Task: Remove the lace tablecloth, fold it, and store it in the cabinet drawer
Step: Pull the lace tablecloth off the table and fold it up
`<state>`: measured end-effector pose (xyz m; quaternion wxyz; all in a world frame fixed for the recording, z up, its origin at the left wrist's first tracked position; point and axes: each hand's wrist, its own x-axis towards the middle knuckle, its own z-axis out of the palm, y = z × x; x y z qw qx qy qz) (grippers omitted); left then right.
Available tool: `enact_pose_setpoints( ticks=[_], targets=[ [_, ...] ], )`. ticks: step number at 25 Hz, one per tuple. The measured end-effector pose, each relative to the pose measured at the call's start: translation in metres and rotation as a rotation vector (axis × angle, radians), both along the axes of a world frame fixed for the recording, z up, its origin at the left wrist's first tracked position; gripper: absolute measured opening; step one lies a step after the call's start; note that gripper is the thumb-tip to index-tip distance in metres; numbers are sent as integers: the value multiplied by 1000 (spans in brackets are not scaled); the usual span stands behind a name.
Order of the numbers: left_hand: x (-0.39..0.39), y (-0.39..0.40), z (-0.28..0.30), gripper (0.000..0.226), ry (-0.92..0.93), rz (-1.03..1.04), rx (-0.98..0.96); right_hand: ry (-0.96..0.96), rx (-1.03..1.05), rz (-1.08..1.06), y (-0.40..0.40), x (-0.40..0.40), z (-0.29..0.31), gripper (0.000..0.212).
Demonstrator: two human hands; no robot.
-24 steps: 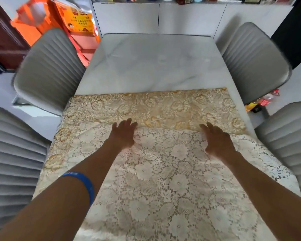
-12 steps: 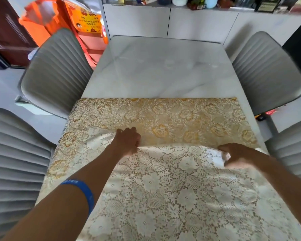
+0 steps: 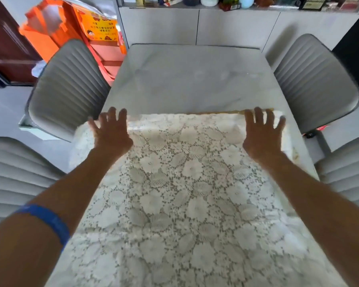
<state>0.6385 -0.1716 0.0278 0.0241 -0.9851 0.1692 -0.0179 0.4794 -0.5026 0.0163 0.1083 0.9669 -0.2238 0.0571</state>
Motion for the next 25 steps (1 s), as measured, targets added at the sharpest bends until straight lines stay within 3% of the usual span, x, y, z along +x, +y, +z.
enact_pose_setpoints(
  ticks=[2, 4, 6, 8, 14, 17, 20, 22, 24, 25],
  targets=[
    [-58, -6, -15, 58, 127, -69, -116, -29, 102, 10, 46, -34, -29, 75],
    [-157, 2, -47, 48, 291, -159, -110, 0, 213, 58, 100, -101, -65, 58],
    [-250, 24, -72, 60, 541, -150, -66, 64, 363, 53, 144, -175, -89, 42],
    [-297, 40, -92, 81, 714, -171, 3, 160, 450, 47, 158, -219, -102, 41],
    [-291, 52, -105, 101, 694, -299, -21, 300, 505, 62, 160, -231, -85, 46],
    [-312, 51, -96, 72, 635, -277, -12, 335, 547, 164, 183, -293, -69, 32],
    [-369, 69, -80, 39, 670, -391, -291, 420, 545, 266, 189, -368, -61, 42],
    [-420, 93, -81, 41, 740, -523, -150, 435, 411, 254, 184, -403, -63, 54],
    [-454, 108, -87, 42, 706, -551, 106, 451, 261, 207, 181, -423, -65, 44],
    [-461, 109, -88, 33, 668, -512, 127, 454, 214, 180, 179, -426, -63, 34]
  ],
)
